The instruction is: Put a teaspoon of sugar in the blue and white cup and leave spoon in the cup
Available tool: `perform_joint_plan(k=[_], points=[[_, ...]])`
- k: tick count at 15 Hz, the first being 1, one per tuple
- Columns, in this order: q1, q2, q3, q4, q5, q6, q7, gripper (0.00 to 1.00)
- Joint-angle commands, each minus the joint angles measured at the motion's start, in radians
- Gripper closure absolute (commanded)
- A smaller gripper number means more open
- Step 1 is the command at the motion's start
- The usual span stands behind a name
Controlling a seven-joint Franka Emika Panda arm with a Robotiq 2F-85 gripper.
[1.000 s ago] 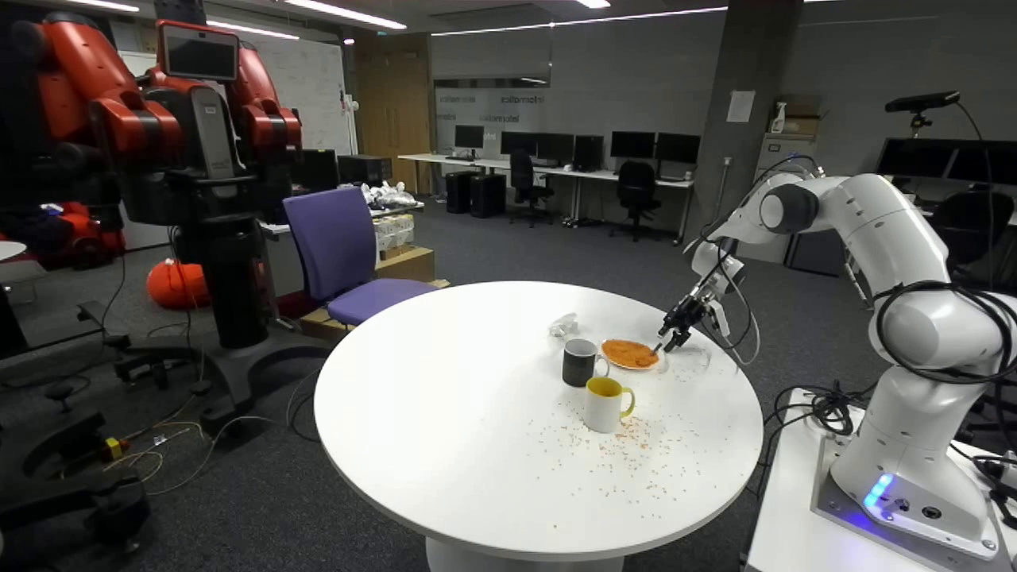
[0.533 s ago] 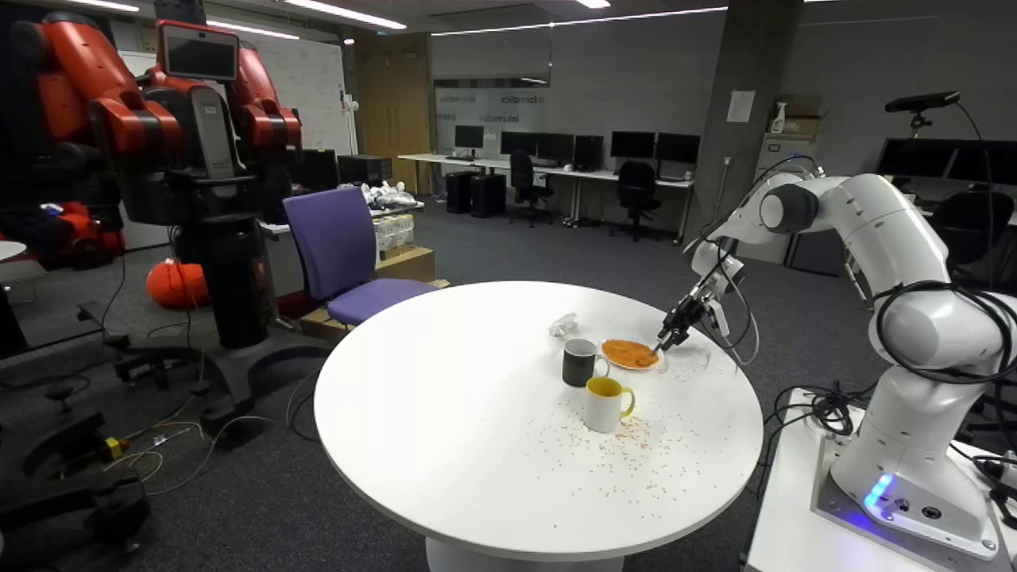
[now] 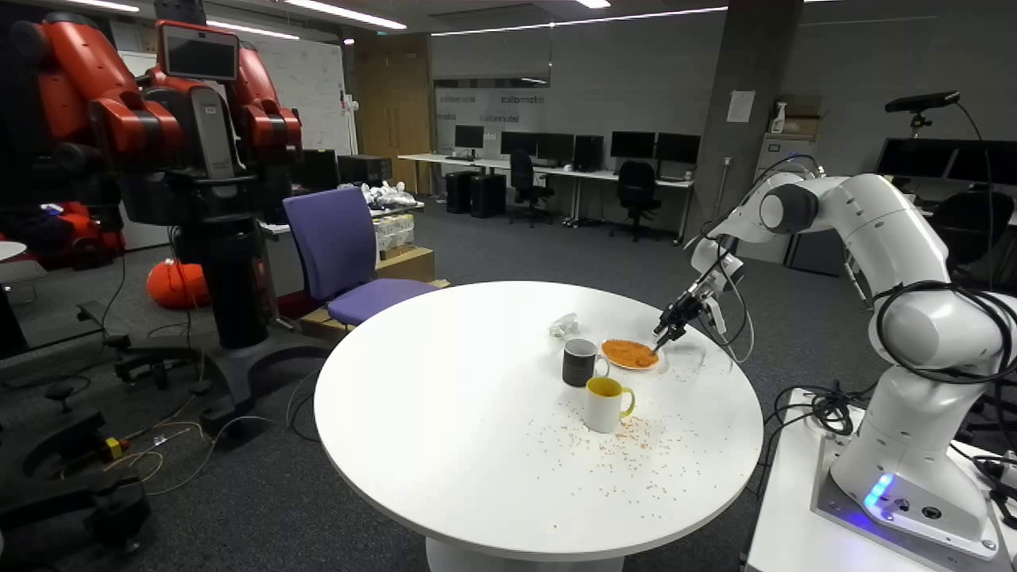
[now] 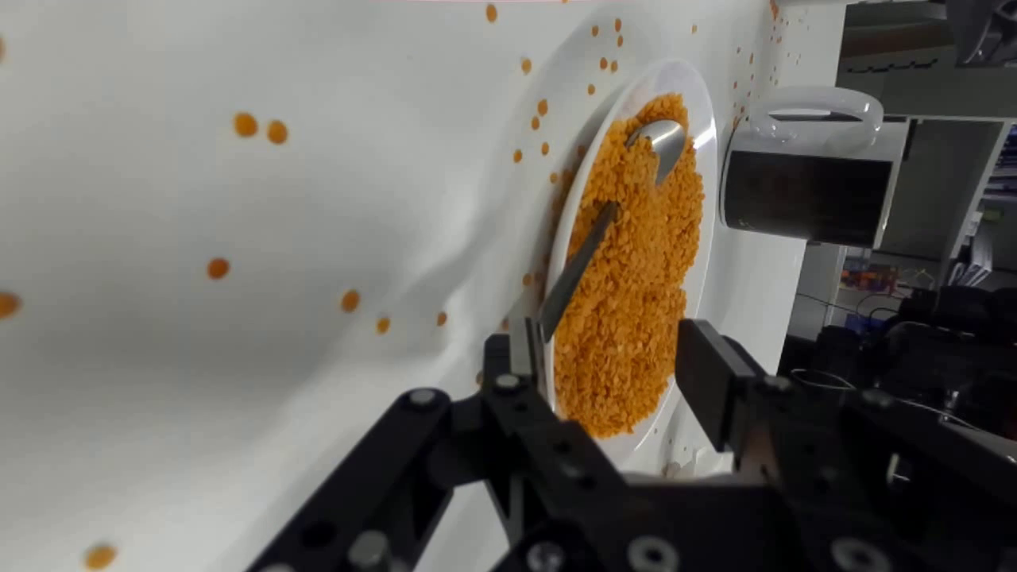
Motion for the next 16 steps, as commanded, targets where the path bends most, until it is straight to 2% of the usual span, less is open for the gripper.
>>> perform_joint_plan(k=[1,16], points=[[-0.004,0.001,0.009,0.018,0.014,0.023,0.035,0.47],[0.006,-0.013,0.000,-0.006,-0.020,0.014,0.041,0.44]])
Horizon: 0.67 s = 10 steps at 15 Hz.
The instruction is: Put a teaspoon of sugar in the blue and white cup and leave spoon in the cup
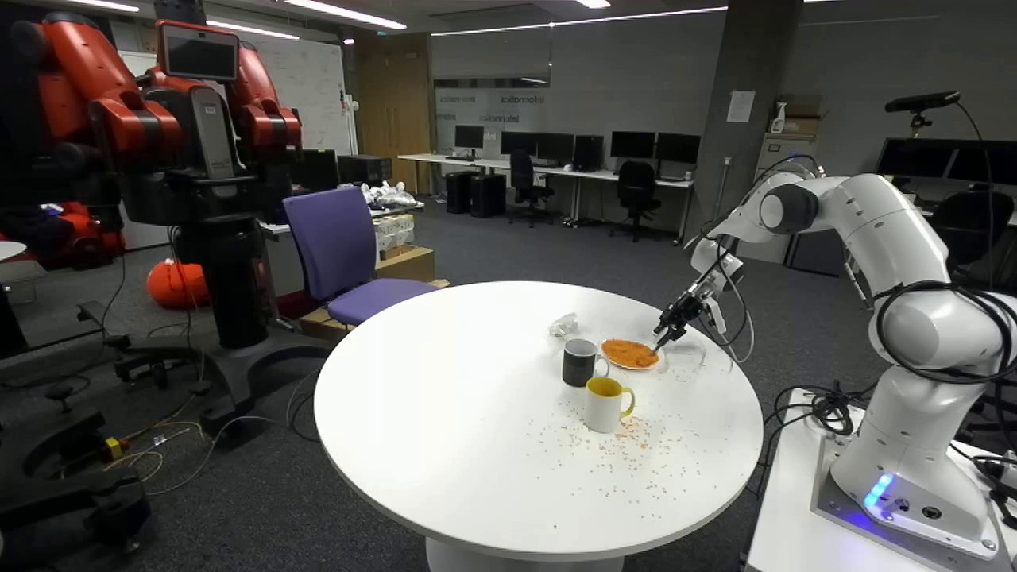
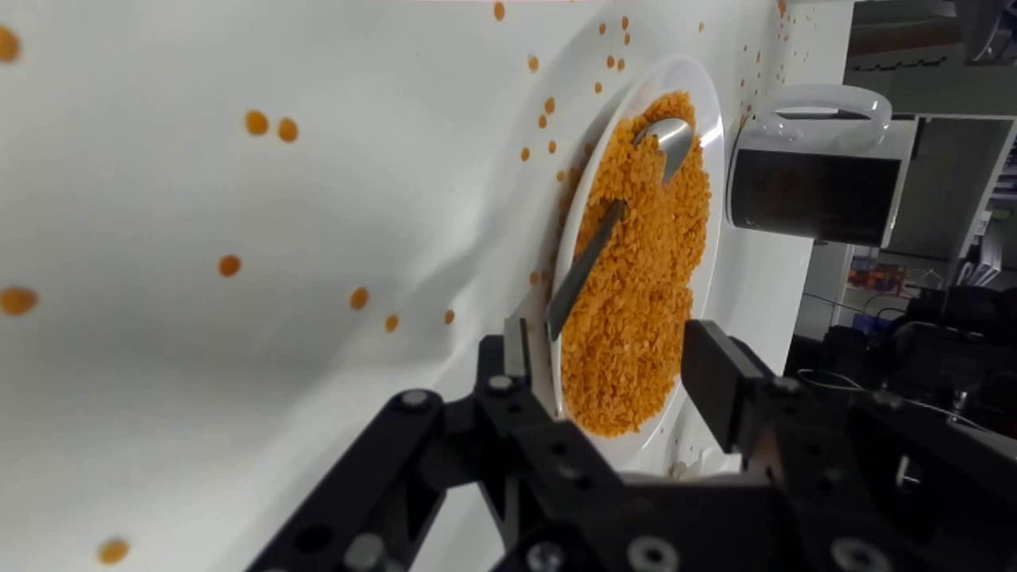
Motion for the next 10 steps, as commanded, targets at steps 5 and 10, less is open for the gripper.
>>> perform_joint_plan(k=[5,10], points=[[0.009,-0.021,0.000,-0.015,-0.024,0.003,0.044,0.43],[0.018,-0.025,-0.001,-0.022,-0.045,-0.003,0.054,0.48]])
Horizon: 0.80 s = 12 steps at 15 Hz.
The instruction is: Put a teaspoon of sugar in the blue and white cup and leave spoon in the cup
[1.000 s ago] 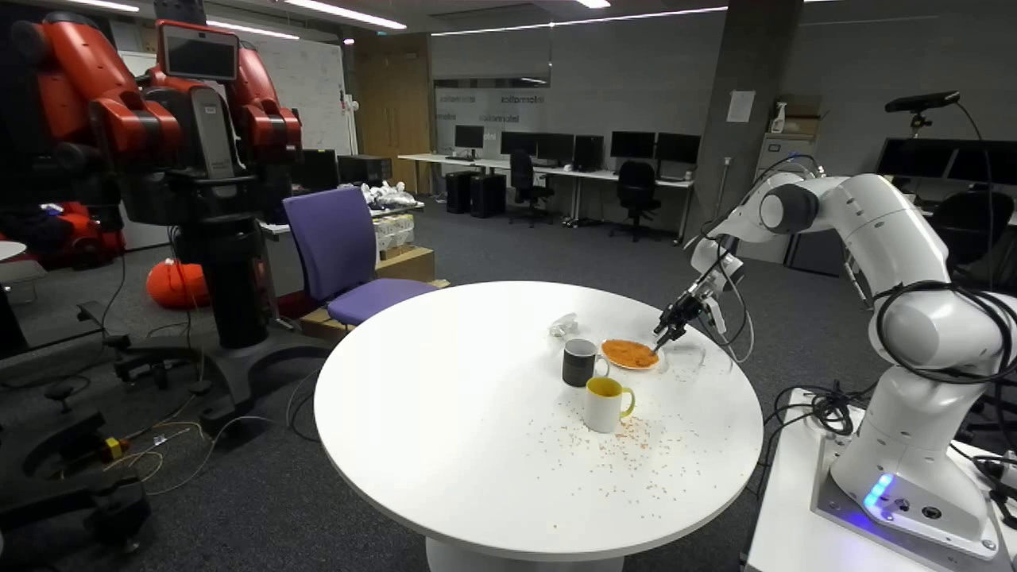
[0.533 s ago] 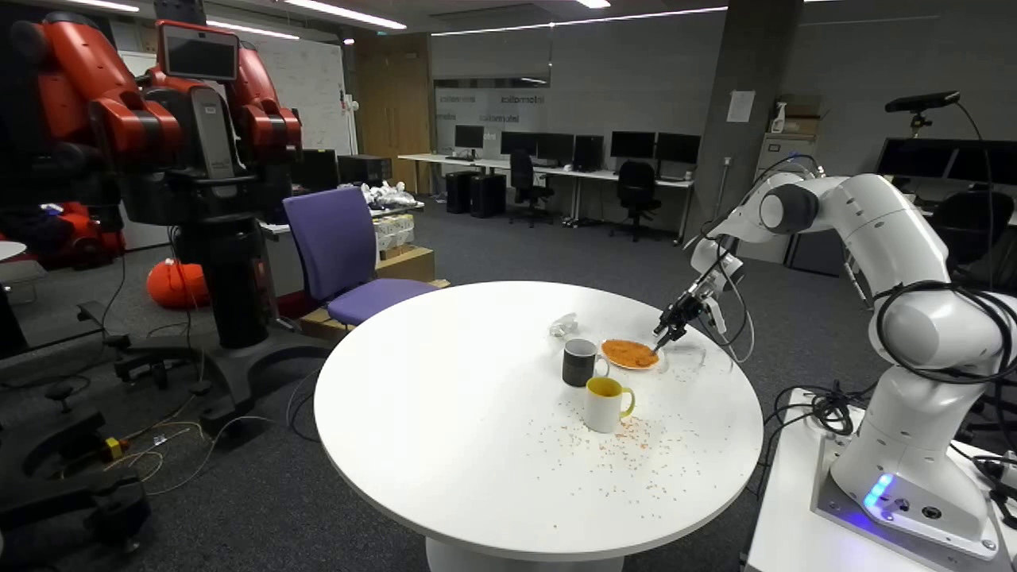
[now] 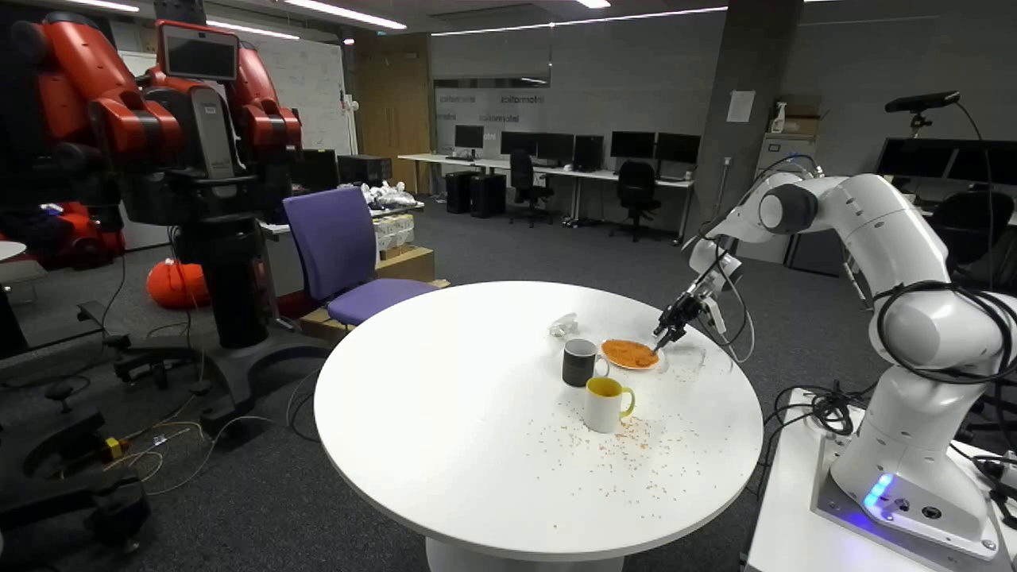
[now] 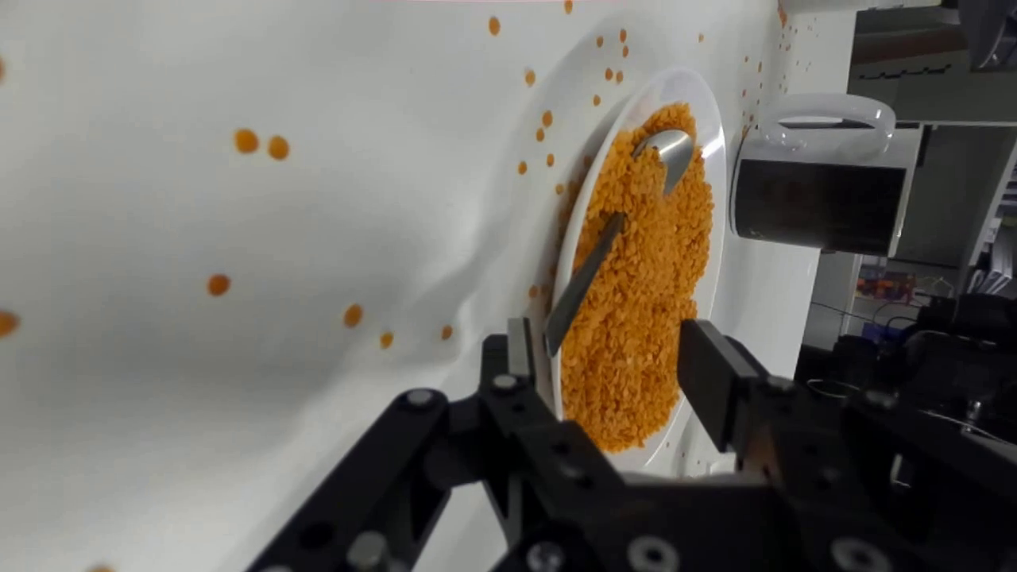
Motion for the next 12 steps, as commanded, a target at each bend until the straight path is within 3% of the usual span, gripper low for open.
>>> perform_joint_plan(k=[1,4,8,10,12], points=[[0.010,-0.026,-0.001,-0.022,-0.033,-0.004,0.037,0.47],[0.012,-0.025,0.000,-0.023,-0.045,-0.002,0.038,0.49],[0.010,-0.024,0.002,-0.022,-0.053,0.000,0.037,0.75],[0.008,-0.024,0.003,-0.021,-0.053,0.000,0.037,0.83],[0.008,-0.025,0.004,-0.020,-0.051,-0.002,0.038,0.81]])
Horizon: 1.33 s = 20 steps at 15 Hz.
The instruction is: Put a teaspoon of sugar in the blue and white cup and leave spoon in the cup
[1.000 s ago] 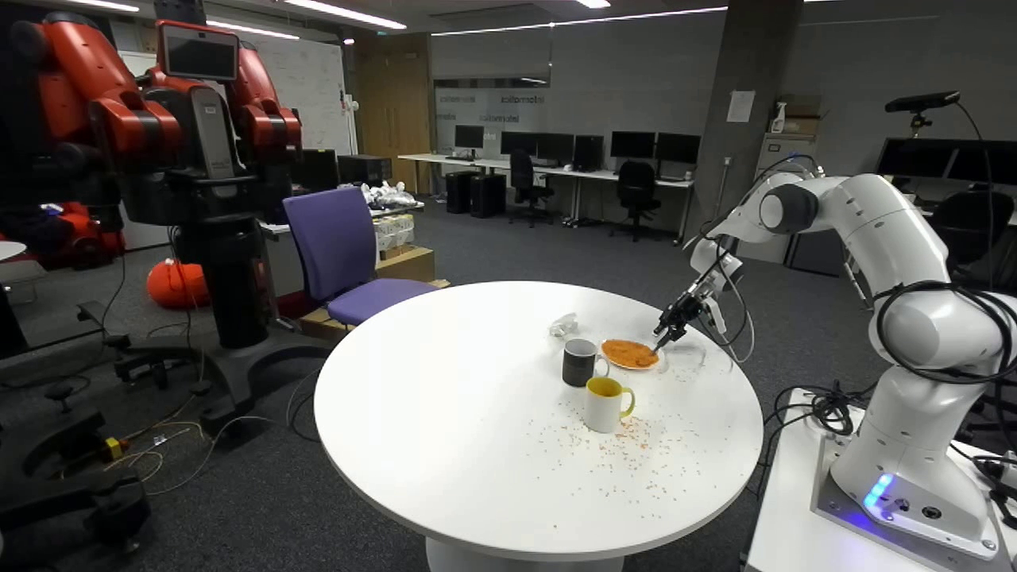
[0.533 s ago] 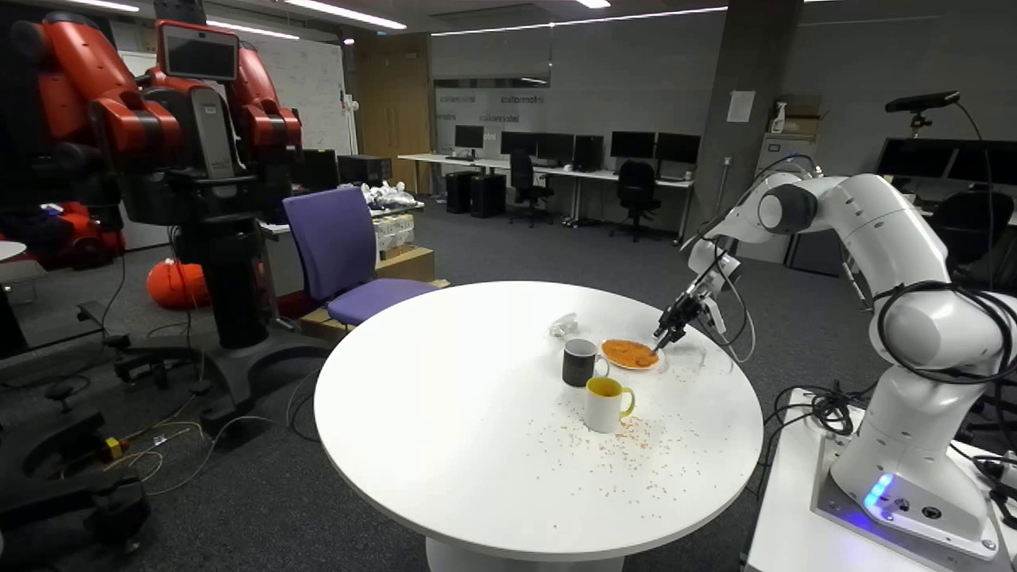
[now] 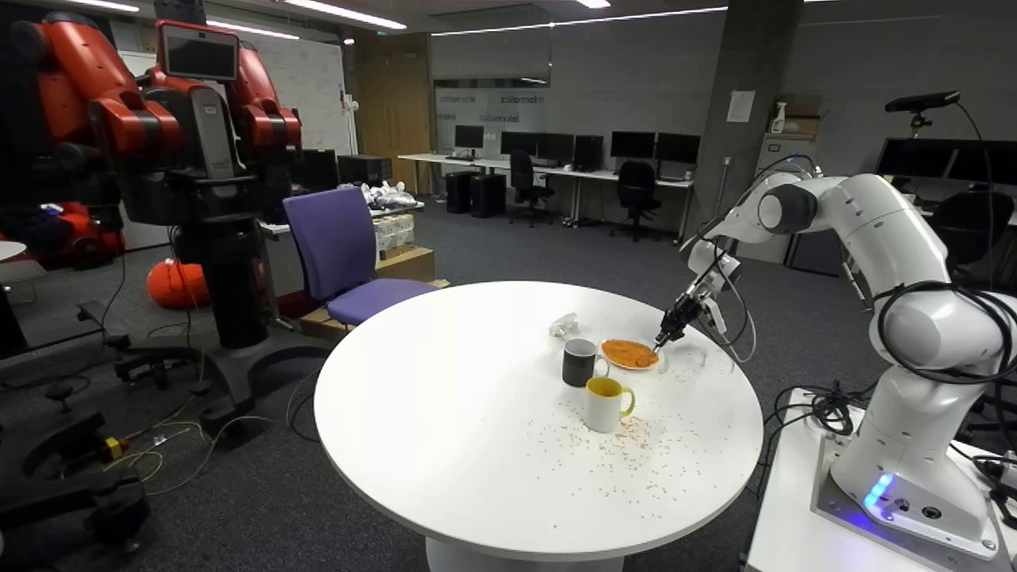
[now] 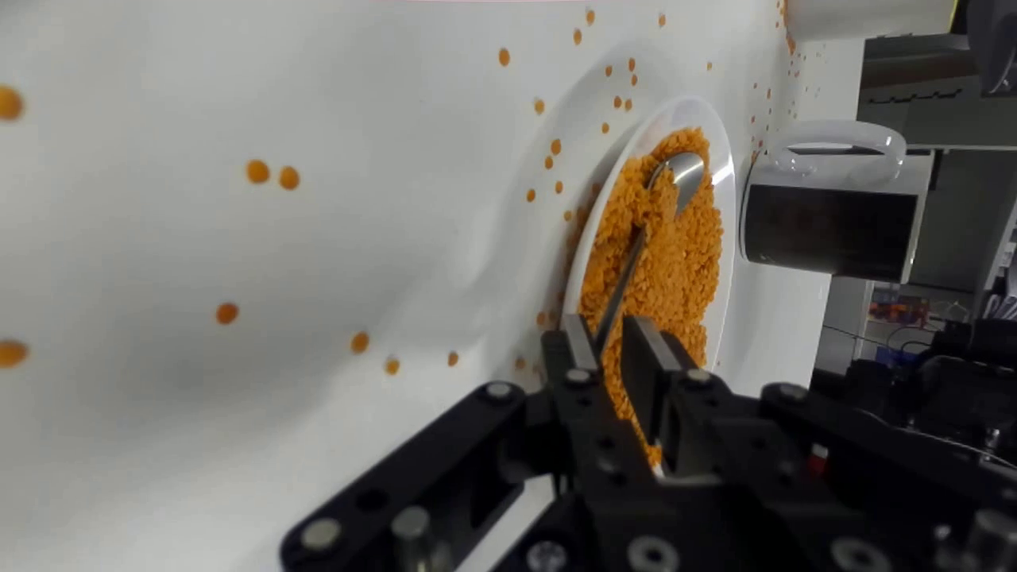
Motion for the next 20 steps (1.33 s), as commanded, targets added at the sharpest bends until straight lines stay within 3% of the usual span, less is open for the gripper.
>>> perform_joint_plan(k=[1,4,6,8,20], points=[[0.000,-0.026,0.004,-0.019,-0.016,-0.002,0.032,0.80],[-0.002,-0.027,0.006,-0.017,-0.014,-0.006,0.034,0.81],[-0.004,-0.028,0.008,-0.014,-0.010,-0.009,0.037,0.95],[-0.006,-0.029,0.009,-0.011,-0.005,-0.012,0.039,1.00],[-0.019,-0.074,0.017,0.007,0.071,-0.037,0.086,0.99]])
